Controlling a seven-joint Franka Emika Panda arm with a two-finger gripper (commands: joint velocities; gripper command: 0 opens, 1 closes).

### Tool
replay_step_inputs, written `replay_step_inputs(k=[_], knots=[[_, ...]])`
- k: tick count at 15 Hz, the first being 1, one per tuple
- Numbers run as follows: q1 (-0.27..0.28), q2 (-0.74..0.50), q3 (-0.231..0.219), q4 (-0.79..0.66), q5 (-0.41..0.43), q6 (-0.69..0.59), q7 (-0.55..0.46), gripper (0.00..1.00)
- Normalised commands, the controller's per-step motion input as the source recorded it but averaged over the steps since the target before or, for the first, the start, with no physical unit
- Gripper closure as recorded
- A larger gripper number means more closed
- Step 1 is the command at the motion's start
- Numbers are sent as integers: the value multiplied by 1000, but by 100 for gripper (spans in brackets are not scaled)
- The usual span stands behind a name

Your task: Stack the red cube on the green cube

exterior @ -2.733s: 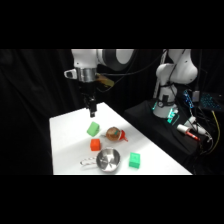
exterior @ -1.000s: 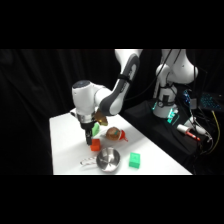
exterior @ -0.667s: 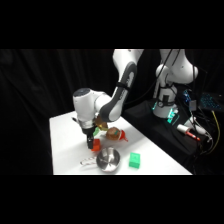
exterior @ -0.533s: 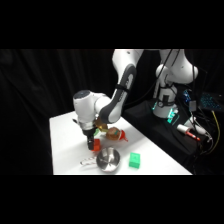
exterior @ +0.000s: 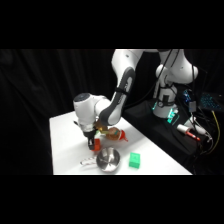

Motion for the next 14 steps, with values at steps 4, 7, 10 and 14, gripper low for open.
replay_step_inputs(k=[4, 7, 10, 14], knots=[[104, -57, -93, 47, 34, -42, 7, 65], [96, -178, -76, -16, 12, -171, -32, 67], [148, -331, -108, -104, -88, -259, -24, 67], [105, -401, -34, -191, -107, -262, -59, 67]])
